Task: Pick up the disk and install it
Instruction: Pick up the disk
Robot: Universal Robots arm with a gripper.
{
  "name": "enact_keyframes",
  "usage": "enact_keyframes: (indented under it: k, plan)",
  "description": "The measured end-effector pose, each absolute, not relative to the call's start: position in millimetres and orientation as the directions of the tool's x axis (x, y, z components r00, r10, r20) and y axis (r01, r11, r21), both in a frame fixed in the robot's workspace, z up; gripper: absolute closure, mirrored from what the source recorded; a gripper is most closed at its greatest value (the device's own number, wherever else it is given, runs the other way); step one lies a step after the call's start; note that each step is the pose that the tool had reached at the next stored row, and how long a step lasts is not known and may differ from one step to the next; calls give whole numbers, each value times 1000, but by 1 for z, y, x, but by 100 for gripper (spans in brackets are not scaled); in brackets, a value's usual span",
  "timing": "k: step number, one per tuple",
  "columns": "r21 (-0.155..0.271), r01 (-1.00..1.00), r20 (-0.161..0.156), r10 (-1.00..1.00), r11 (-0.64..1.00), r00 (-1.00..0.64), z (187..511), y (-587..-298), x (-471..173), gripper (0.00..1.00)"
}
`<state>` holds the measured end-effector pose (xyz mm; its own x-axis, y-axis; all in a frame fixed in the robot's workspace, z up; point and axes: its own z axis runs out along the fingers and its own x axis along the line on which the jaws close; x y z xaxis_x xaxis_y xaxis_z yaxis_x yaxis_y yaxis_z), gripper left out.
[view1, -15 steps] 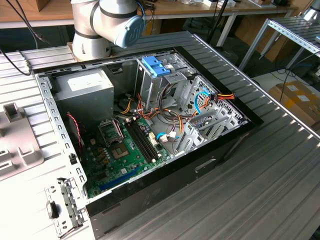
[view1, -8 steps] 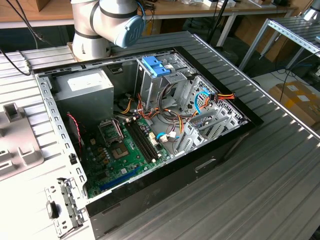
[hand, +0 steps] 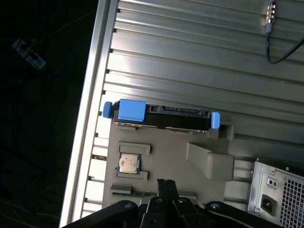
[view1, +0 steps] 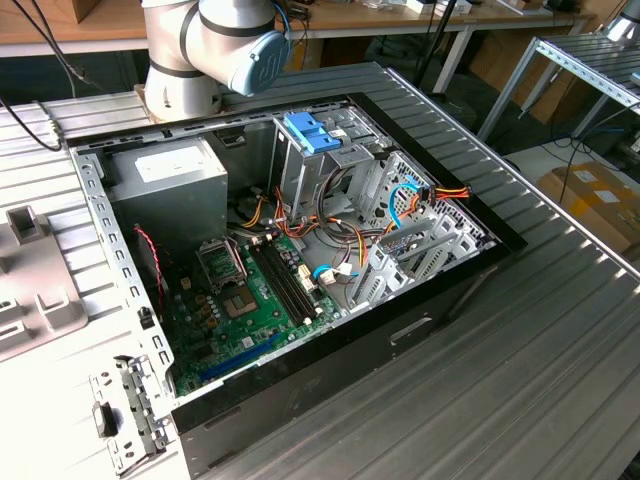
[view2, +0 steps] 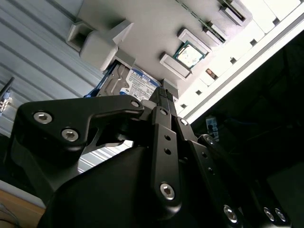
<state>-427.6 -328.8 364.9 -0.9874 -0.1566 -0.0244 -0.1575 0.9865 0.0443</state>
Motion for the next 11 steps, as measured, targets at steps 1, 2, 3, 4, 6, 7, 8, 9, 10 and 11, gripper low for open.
enact_keyframes:
  k: [1, 2, 3, 4, 6, 7, 8, 9, 10, 11]
  plan:
    - [44, -159, -24, -158, 986, -987, 365, -329, -428, 89]
    - [44, -160, -24, -159, 986, -987, 365, -329, -428, 89]
    - [44, -161, -24, -160, 986, -987, 365, -329, -428, 89]
    - [44, -162, -24, -161, 986, -987, 365, -329, -428, 89]
    - [44, -164, -24, -163, 985, -986, 365, -329, -428, 89]
    - [44, -166, -24, -165, 985, -986, 365, -329, -428, 89]
    - [44, -167, -24, -166, 985, -986, 365, -329, -428, 89]
    - [44, -168, -24, -167, 985, -986, 365, -329, -428, 89]
    - [44, -169, -24, -168, 985, -986, 365, -329, -428, 89]
    - [44, -170, -24, -169, 985, -985, 365, -329, -428, 89]
